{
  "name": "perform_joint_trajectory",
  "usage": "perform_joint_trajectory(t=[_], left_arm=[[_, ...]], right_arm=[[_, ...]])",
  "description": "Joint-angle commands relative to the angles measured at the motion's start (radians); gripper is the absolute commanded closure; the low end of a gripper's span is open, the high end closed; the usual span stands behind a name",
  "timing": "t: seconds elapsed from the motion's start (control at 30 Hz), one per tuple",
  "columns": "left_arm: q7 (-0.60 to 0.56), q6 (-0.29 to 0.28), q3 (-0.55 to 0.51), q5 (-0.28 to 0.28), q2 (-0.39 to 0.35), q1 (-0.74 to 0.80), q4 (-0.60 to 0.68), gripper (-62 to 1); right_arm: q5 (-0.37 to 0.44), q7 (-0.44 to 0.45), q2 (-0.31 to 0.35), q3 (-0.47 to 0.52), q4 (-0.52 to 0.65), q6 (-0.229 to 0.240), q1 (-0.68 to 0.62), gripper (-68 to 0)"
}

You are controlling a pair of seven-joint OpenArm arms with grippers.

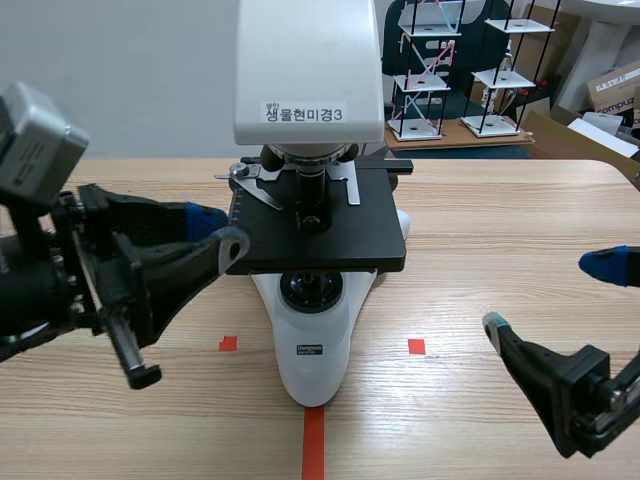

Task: Return to the home posture

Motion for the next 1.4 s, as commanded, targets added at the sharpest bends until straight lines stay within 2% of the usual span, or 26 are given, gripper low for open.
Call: perform_joint_trajectory(t=[0.0, 0.17, 0.23, 0.33, 0.4, 0.67, 1.37], left_arm=[[-0.053, 0.002, -0.042, -0.014, 0.002, 0.047, 0.018, -31.8], [-0.092, 0.002, -0.146, -0.013, 0.002, 0.19, 0.049, -48.7], [-0.114, 0.002, -0.178, 0.022, 0.003, 0.246, 0.074, -55.0], [-0.119, 0.002, -0.223, 0.076, 0.003, 0.319, 0.122, -60.1], [-0.118, 0.002, -0.254, 0.08, 0.003, 0.362, 0.152, -62.3], [-0.116, 0.003, -0.344, 0.073, 0.003, 0.446, 0.234, -62.3], [-0.102, 0.005, -0.346, 0.103, 0.003, 0.453, 0.251, -62.3]], right_arm=[[0.011, 0.015, 0.008, 0.003, 0.013, 0.001, -0.002, -67.9], [0.011, 0.015, 0.008, 0.003, 0.013, 0.001, -0.002, -67.9], [0.011, 0.015, 0.008, 0.003, 0.013, 0.001, -0.002, -67.9], [0.011, 0.016, 0.008, 0.003, 0.013, 0.001, -0.002, -67.9], [0.011, 0.016, 0.008, 0.003, 0.013, 0.001, -0.002, -67.9], [0.011, 0.015, 0.008, 0.003, 0.013, 0.001, -0.002, -67.9], [0.011, 0.015, 0.008, 0.003, 0.013, 0.001, -0.002, -67.9]])
